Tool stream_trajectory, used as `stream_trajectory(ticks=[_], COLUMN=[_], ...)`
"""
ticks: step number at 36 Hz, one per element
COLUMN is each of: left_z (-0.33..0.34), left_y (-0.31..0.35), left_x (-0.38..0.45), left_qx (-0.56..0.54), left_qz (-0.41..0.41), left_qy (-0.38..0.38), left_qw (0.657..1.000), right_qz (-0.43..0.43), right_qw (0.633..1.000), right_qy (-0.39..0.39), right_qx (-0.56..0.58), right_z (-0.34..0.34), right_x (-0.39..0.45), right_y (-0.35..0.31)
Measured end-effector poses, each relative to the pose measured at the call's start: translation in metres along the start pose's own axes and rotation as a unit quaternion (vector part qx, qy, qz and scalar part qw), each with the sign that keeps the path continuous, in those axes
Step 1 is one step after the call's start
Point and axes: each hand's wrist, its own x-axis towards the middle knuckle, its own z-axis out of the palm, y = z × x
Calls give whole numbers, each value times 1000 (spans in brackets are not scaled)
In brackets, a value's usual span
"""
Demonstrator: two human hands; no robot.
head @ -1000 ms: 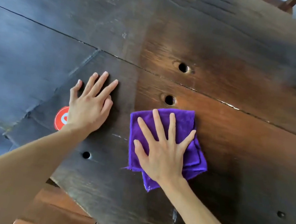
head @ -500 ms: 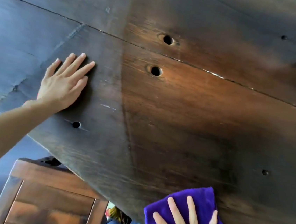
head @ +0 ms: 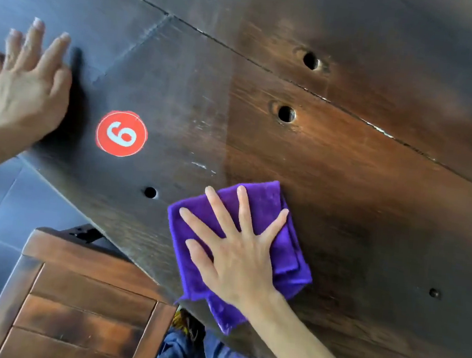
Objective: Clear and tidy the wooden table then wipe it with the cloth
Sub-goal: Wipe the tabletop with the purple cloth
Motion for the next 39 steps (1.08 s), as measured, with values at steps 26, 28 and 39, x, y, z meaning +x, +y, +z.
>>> stream_trajectory(ticks=[26,28,39], left_z=[-41,-40,-37], left_y=[66,66,63], left_x=[-3,-3,0], left_qx=[91,99,121], left_qz=[-78,-74,-64], left_qy=[16,27,28], left_qw=[993,992,990], right_qz=[65,79,168], right_qw=[995,993,982], right_qy=[78,81,82], right_qx=[-19,-23,10], right_z=[-133,-144,-176], right_x=[526,553,624], right_y=[85,94,99])
